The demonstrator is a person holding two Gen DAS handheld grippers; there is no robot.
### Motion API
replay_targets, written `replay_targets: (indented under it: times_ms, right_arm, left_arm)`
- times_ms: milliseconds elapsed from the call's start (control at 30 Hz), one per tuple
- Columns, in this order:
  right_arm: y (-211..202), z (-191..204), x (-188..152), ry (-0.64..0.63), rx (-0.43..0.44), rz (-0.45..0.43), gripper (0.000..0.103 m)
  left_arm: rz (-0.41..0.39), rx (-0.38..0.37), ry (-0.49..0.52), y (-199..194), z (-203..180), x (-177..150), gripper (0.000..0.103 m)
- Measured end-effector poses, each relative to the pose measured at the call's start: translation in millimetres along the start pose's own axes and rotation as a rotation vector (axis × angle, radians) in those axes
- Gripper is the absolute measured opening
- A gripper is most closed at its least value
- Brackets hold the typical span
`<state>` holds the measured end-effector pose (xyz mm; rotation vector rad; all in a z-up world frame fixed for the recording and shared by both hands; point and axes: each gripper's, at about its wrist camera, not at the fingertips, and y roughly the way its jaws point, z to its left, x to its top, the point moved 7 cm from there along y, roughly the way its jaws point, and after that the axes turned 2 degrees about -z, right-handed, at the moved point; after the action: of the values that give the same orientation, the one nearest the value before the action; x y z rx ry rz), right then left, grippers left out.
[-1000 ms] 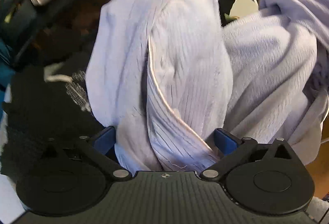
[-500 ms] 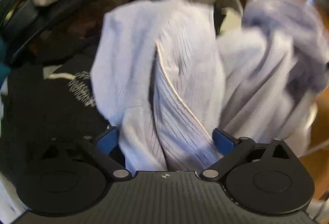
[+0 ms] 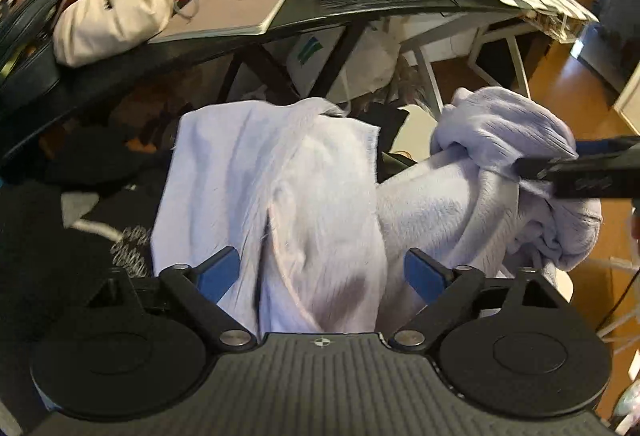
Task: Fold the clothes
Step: 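Lift the lavender robe off the pile with both grippers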
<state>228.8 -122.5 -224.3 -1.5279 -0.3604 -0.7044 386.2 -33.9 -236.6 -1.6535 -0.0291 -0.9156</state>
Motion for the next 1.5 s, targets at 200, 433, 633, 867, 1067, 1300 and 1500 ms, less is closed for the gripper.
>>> replay_targets:
  times_ms: [200,433,633,867,1067,1300,1500]
  right_arm:
    - [-8,-12,-30,0.037,0.040,0.092,0.019]
    - [-11,-24,-49,0.084,0.061,0.126,0.033]
    - [-1,-10,-16,0.014,0.033,0.040,0.074]
    - [34,0,-13,0.051,0.095,0.144,0.041]
    - [-5,8,-45,-0.003,0.145,0.225,0.018]
    - [-11,-6,-91,0.079,0.089,0.338,0.034]
    - [-18,-1,-64,0.037,0.047,0.244,0.054]
  left_arm:
    - [0.051,-0.058,0.042,-9,-3,-16,0.066]
    - [0.126,-0.050,0.002,18,5,-24,0.072]
    - [0.116,-0.006,-0.111,6,12,-10,0.015]
    - [-0.047,0.116,-0.224,-86,57,-11,0.012]
    - [0.001,0.261,-0.341,-123,104,-60,0.012]
    - [-0.044,0.253,-0.123,-106,63,-52,0.059]
    - [-0.063,0.196,0.052,-74,32,-27,0.062]
